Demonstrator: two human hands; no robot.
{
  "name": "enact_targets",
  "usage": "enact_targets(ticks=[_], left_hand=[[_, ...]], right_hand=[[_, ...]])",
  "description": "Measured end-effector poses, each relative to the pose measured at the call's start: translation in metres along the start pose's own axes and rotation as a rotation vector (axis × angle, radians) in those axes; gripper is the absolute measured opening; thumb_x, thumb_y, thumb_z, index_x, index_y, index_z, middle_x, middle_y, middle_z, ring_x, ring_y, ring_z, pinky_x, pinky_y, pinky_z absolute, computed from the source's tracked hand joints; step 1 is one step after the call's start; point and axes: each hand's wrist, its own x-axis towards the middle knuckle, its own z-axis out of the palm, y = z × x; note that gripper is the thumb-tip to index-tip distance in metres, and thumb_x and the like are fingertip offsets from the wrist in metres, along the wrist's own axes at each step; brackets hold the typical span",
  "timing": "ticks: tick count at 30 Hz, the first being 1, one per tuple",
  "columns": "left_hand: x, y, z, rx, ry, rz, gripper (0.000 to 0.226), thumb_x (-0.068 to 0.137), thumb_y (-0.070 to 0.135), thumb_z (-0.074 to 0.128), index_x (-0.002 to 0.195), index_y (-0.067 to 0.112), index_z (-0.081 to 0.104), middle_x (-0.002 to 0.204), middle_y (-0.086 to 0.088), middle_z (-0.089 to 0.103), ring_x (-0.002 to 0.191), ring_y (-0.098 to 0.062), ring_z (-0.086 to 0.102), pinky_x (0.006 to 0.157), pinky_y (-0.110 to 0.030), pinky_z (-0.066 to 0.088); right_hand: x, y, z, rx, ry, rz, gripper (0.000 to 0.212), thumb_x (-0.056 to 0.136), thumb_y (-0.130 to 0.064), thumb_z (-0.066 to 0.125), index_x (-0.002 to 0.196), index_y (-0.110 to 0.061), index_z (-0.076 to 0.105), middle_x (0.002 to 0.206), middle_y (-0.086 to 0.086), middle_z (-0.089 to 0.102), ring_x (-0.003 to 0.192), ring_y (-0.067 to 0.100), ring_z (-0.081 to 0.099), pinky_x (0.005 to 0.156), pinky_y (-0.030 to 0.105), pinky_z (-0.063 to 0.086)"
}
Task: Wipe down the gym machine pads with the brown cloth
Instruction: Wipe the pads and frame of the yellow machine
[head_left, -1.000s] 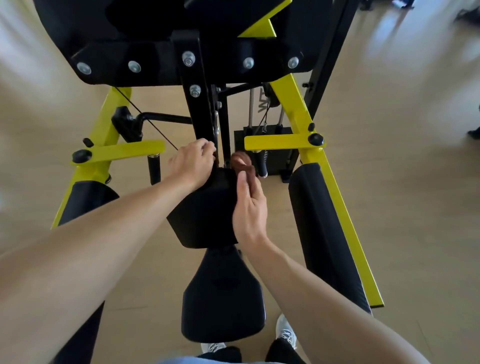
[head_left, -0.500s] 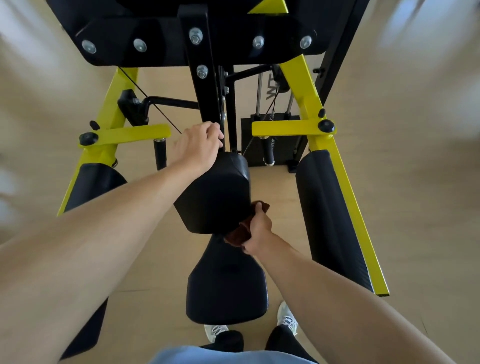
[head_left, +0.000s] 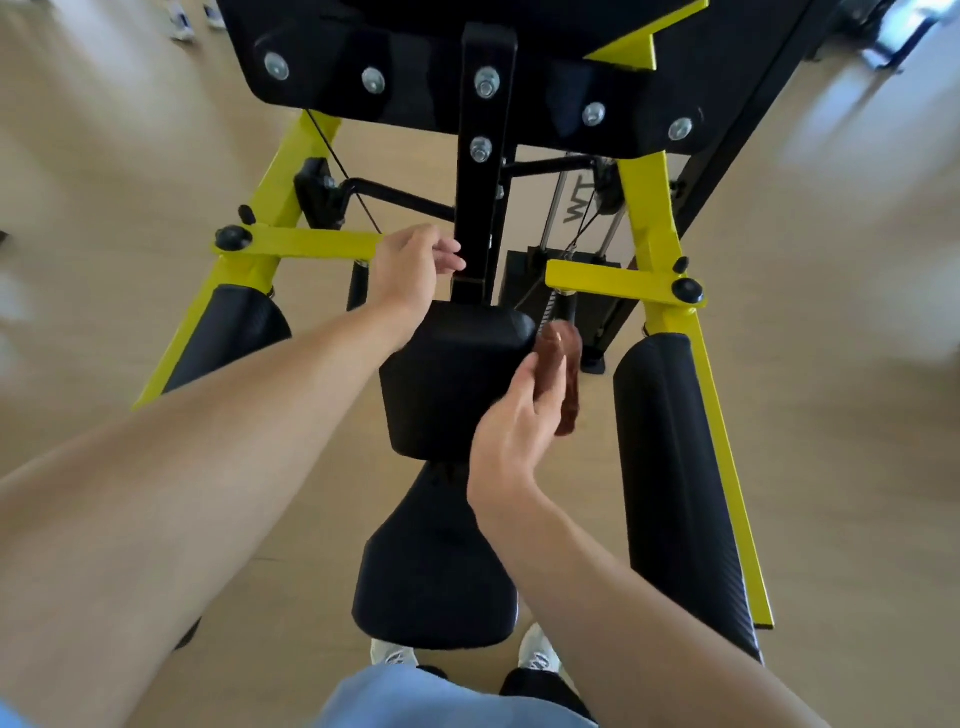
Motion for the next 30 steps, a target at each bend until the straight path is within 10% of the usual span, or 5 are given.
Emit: enact_targets(ticks=[4,9,14,21,30], left_hand=[[0.006,-0.012,-0.020,-0.151,-0.008,-0.136,0.041,0.105,0.027,0.032,0.088,0.009,0.065,0.082,-0.006,0.072,0.081,-0.017,0.066,0.084,-0.032,0.051],[-0.006,-0.038,-0.054,-0.302,-0.127,-0.332,0.050,0.105,0.047,0.027,0.111,0.010,0.061,0.100,-0.007,0.069,0.087,-0.019,0.064,0.075,-0.031,0.050],[-0.007,-0.040,-0.077,-0.273,-0.059,-0.413,0.048,0.102,0.053,0.032,0.095,0.019,0.066,0.088,-0.002,0.066,0.077,-0.016,0.061,0.067,-0.031,0.047],[-0.022,-0.049,-0.079,-0.185,-0.048,-0.434,0.042,0.105,0.044,0.033,0.096,0.016,0.064,0.092,-0.003,0.068,0.084,-0.020,0.064,0.082,-0.038,0.055],[-0.045,-0.084,-0.101,-0.189,0.129,-0.539,0.043,0.102,0.045,0.038,0.098,0.014,0.066,0.107,-0.007,0.070,0.101,-0.026,0.067,0.099,-0.046,0.052]], right_hand=[[0.019,-0.006,0.004,-0.736,-0.162,-0.564,0.037,0.103,-0.044,0.044,0.140,-0.046,0.047,0.159,-0.019,0.030,0.153,0.009,0.006,0.121,0.048,0.009],[0.027,-0.022,0.023,-1.355,-0.385,-0.990,0.046,0.101,-0.044,0.042,0.146,-0.036,0.045,0.156,-0.007,0.040,0.151,0.021,0.020,0.120,0.054,0.014],[0.008,-0.052,0.061,-1.460,-0.793,-1.007,0.070,0.096,-0.070,0.028,0.156,-0.035,0.024,0.163,-0.007,0.027,0.151,0.021,0.021,0.120,0.052,0.018],[0.048,-0.057,0.059,-1.655,-0.724,-0.940,0.081,0.078,-0.087,0.037,0.148,-0.047,0.032,0.153,-0.001,0.040,0.145,0.035,0.026,0.119,0.058,0.018],[0.004,-0.006,0.095,-2.100,-0.910,-1.724,0.035,0.099,-0.038,0.049,0.120,-0.018,0.069,0.133,0.011,0.060,0.135,0.041,0.038,0.113,0.060,0.027]])
